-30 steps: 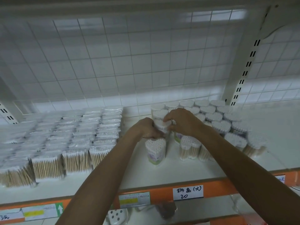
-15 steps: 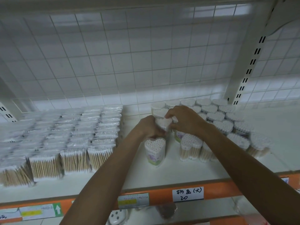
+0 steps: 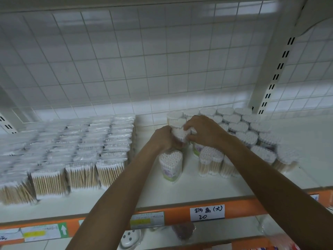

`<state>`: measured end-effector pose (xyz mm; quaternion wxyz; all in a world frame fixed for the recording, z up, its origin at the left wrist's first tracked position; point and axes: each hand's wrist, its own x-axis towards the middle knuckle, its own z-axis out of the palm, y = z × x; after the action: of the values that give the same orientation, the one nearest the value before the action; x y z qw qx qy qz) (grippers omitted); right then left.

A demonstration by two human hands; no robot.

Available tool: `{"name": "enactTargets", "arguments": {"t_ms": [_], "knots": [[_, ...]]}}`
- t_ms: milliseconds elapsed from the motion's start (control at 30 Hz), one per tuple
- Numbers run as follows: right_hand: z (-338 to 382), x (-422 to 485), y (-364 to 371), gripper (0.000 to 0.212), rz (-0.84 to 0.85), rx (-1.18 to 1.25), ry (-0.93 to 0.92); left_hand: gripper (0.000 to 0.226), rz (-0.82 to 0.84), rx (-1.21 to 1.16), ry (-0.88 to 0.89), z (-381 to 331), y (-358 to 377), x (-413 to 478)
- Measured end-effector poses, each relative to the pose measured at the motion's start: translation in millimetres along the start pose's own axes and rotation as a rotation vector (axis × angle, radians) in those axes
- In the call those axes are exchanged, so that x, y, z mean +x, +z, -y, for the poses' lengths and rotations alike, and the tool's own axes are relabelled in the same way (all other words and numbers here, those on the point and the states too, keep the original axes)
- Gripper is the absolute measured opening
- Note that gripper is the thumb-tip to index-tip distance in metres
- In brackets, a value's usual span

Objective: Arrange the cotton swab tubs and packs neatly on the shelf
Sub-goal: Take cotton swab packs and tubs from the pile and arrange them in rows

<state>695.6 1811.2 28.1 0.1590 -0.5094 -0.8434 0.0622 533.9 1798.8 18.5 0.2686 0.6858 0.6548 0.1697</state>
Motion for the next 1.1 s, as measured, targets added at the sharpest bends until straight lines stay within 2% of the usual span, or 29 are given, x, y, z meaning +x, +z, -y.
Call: {"name": "enactTargets", "arguments": {"t_ms": [100,200,267,467,567,667,767,833,933,1000,1100], "knots": [[7.0,-6.6,-4.7,0.035,-0.058,0.009,-0.016,0.065,-0.01,-0.014,-0.01,-1.7,-6.0,-8.1],[30.4,-23.2,-10.1,0.03,-0.093,0.155,-0.083,0.042,-0.103,-0.015,0.015,-0.9,-12.5,-25.6],[47.3,-35.9,-8.3,0.033,-0.01,0.229,-0.153,0.03,-0.122,-0.025,0.023,2.0,-12.6,-37.9],[64.5,-48.4,9.2,0.068,0.215,0.228,-0.189,0.029,-0.115,-0.156,-0.034,17.7,-1.6,-56.7],[63.8,-46.1,11.3,0.064,0.247,0.189,-0.207,0.031,-0.152,-0.321,-0.041,25.4,-1.2,-58.6],[61.1,-40.8,1.2,0.061,0.18,0.232,-0.177,0.032,-0.248,-0.506,-0.021,26.5,-2.4,-61.4],[59.1,-33.7,-16.4,0.066,0.004,0.285,-0.102,0.021,-0.326,-0.717,0.027,23.6,-1.7,-64.6],[59.8,-30.6,-24.7,0.067,-0.083,0.327,-0.037,0.02,-0.333,-0.673,0.116,23.3,0.0,-68.4],[62.8,-28.8,-23.6,0.062,-0.124,0.292,0.04,0.043,-0.29,-0.507,0.3,18.7,8.0,-75.3],[65.8,-29.3,-16.9,0.061,-0.13,0.273,0.067,0.049,-0.302,-0.42,0.314,14.4,16.2,-75.0],[67.2,-30.5,-11.6,0.063,-0.093,0.278,0.04,0.047,-0.393,-0.333,0.241,13.1,22.9,-70.5]]}}
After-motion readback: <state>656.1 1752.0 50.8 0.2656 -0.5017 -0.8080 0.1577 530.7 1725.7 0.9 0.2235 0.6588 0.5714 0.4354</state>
